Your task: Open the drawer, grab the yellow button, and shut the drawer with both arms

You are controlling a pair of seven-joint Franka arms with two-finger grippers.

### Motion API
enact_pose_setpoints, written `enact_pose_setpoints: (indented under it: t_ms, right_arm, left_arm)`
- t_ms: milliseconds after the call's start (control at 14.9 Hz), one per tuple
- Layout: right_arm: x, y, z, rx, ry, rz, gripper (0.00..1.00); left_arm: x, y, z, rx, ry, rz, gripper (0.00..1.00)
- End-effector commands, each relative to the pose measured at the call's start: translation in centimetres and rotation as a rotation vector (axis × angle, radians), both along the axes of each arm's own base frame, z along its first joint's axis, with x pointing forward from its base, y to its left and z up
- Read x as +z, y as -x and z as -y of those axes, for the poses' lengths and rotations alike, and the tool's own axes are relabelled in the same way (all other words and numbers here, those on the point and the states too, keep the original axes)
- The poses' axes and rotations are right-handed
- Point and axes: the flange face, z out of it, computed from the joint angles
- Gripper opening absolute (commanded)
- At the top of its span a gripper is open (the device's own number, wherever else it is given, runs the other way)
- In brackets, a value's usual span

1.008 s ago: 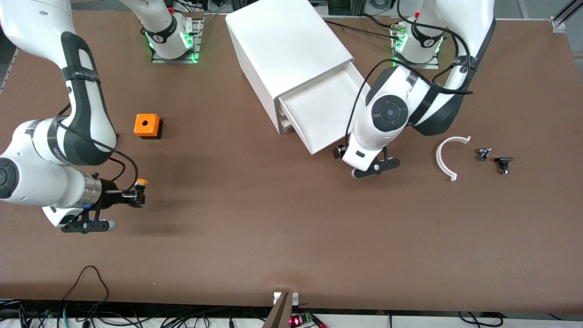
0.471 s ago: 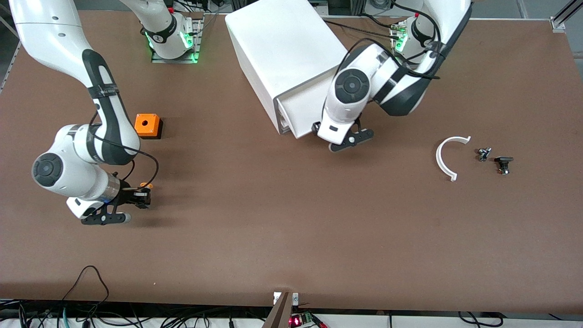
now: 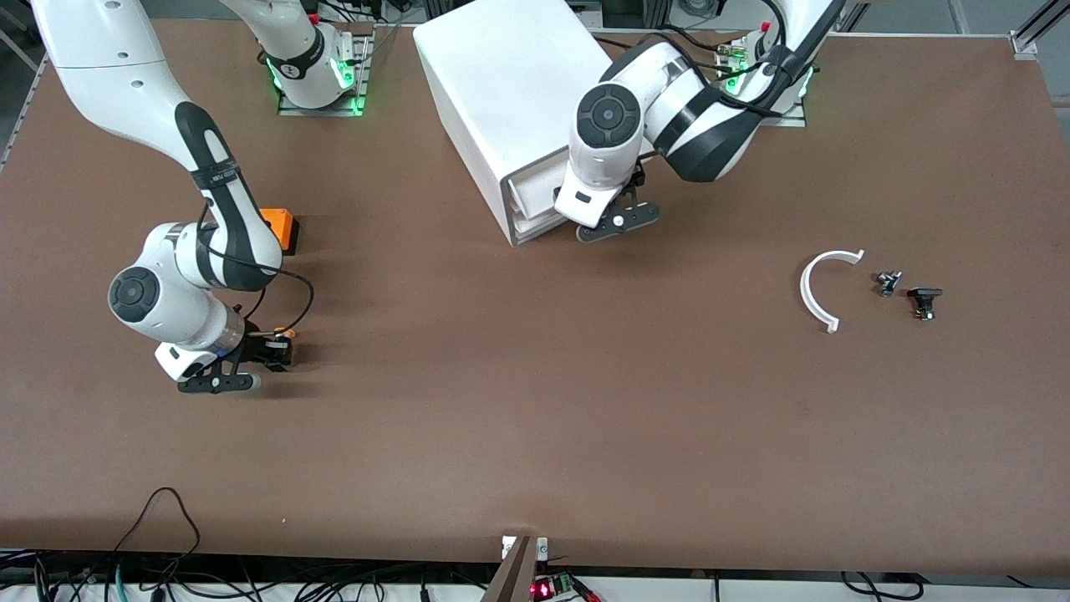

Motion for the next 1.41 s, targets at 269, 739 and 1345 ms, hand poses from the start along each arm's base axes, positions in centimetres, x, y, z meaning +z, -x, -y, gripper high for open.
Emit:
enact_pose_setpoints:
  t_ms: [269,739,1345]
  right_arm:
    - [2.4,-0.2,0.0,0.000,-0.004,0.039,1.00]
    - [15.0,0.9,-0.9,0.030,-0.013,0.058,1.00]
    - [28.8,5.0,0.1,-0.067,-0.014,0.072,1.00]
  left_arm:
    - [0.0,2.4,1.1,-0.035,-0.017,-0.003,0.92]
    - [0.1,5.4,3.4,-0.098,-0.003,-0.023,0.98]
    - [5.3,-2.5,-3.7,-0.193,0.059,0.027,0.99]
